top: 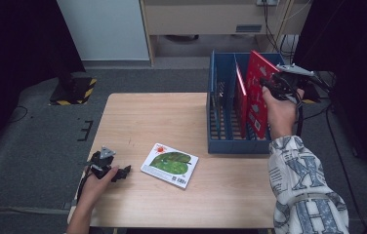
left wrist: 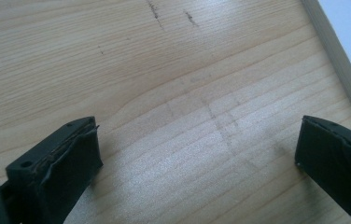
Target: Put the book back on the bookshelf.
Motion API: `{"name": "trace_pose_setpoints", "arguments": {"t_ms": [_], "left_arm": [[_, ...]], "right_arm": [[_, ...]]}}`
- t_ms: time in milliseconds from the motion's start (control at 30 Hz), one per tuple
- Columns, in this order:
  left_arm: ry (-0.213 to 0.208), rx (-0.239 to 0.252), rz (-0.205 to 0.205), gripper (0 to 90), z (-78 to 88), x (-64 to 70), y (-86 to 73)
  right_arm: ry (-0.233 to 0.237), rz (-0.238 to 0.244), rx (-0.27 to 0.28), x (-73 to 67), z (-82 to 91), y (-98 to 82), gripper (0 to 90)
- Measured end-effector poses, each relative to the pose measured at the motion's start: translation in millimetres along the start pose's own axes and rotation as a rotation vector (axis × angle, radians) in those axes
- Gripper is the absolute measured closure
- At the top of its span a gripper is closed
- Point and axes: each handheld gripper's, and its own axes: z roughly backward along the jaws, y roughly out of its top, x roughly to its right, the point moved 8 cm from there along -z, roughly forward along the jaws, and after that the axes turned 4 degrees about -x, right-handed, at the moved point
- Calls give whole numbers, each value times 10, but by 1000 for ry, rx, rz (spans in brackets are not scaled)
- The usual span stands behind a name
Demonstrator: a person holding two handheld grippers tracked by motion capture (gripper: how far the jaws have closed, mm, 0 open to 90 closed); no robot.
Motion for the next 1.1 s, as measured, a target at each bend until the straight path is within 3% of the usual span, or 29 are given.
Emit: {"name": "trace_pose_setpoints", "arguments": {"t_ms": [1100], "left_arm": [[-6, 2, -4, 0, -20, 9, 23]], "right_arm": [[-53, -15, -7, -89, -265, -40, 791]]}}
